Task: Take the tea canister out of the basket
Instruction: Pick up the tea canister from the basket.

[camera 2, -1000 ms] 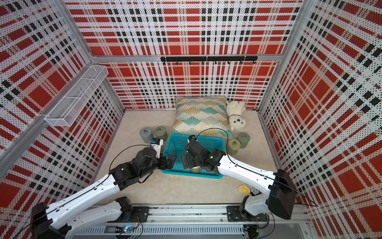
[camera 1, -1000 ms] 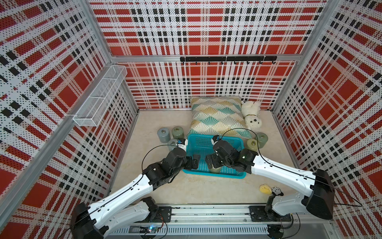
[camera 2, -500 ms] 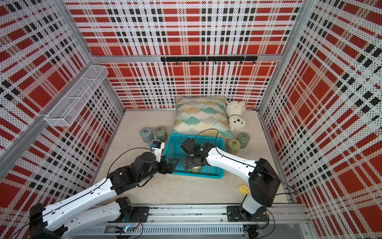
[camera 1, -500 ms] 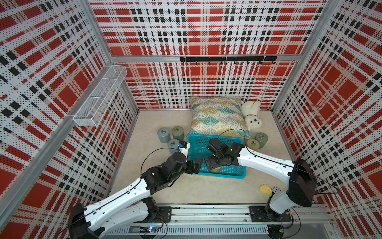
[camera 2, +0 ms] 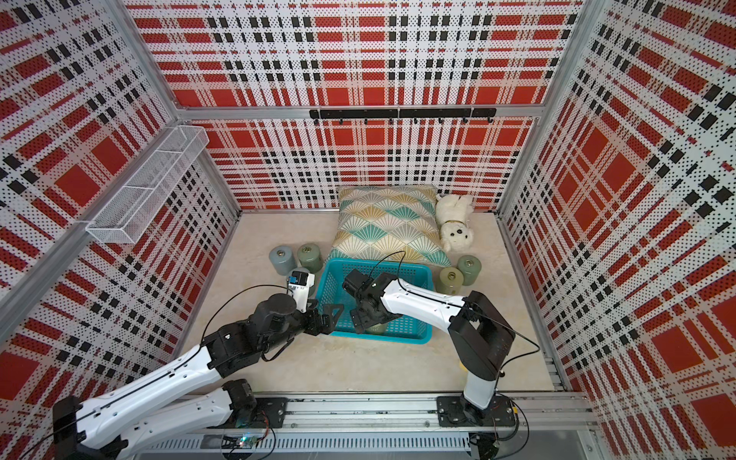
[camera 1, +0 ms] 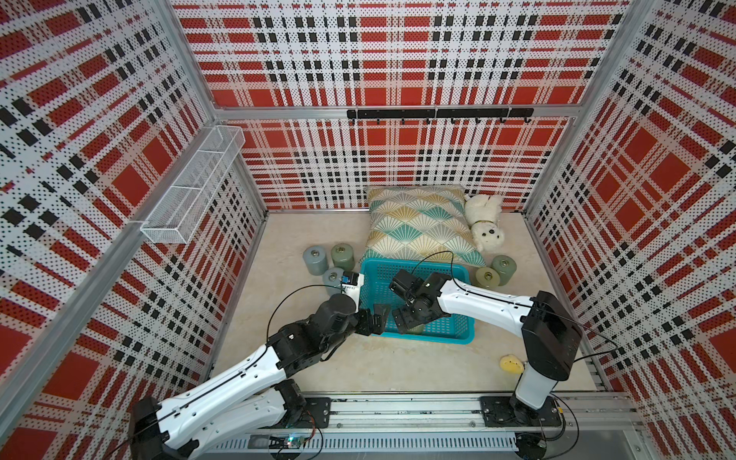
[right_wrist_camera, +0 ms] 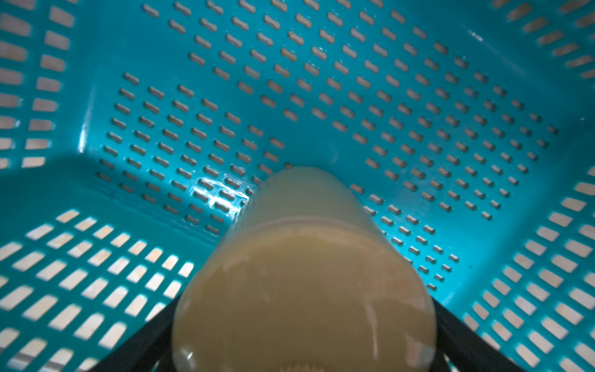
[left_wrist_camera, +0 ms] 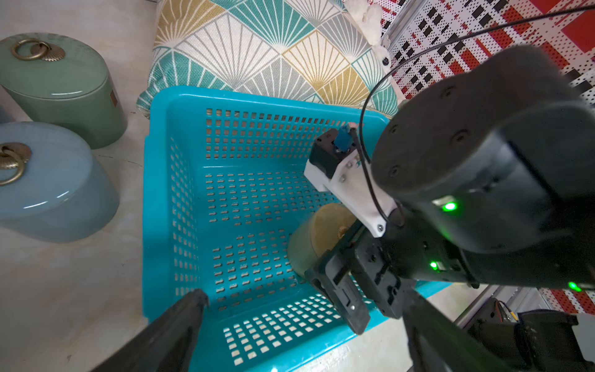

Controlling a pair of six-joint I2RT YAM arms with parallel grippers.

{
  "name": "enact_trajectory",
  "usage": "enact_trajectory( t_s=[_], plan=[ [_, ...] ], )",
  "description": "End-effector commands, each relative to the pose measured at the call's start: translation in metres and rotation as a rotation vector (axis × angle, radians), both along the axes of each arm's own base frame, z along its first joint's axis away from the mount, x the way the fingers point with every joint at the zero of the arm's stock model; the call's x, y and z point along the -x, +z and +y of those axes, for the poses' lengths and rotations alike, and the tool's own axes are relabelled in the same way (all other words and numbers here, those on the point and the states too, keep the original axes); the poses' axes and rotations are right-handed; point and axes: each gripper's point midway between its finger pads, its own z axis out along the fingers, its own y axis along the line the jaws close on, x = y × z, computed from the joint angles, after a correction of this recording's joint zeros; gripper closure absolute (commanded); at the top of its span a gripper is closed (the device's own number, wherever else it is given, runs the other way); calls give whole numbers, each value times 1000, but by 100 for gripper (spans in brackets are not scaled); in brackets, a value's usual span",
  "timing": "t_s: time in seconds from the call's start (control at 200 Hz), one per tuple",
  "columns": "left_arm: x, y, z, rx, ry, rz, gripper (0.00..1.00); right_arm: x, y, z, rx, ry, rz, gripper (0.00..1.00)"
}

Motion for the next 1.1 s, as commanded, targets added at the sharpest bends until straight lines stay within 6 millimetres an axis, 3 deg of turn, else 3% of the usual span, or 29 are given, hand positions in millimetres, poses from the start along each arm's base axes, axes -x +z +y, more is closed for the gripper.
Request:
enact_trajectory(
  t_s=[0.0,0.561,0.646,0.752,0.857,1.092],
  plan=[
    [1,2,-2,23,-5,-12,1,2,-2,2,11,15,18,0],
    [3,1,-3,23,-11,-10,1,3,-20,7,10,15,61,0],
    [3,1,-3,24,-10,-10,1,3,-19,7,7,13,69,4],
    [3,3,-2,27,-9,-14,1,3,-13,10,-11,15,67,18],
    [4,3,-3,28,-10,-14,1,0,-5,13,-21,16,56,25],
    [4,4,-2,31,-7,-18,1,-8,22,12,-34,36,-2,27]
  ],
)
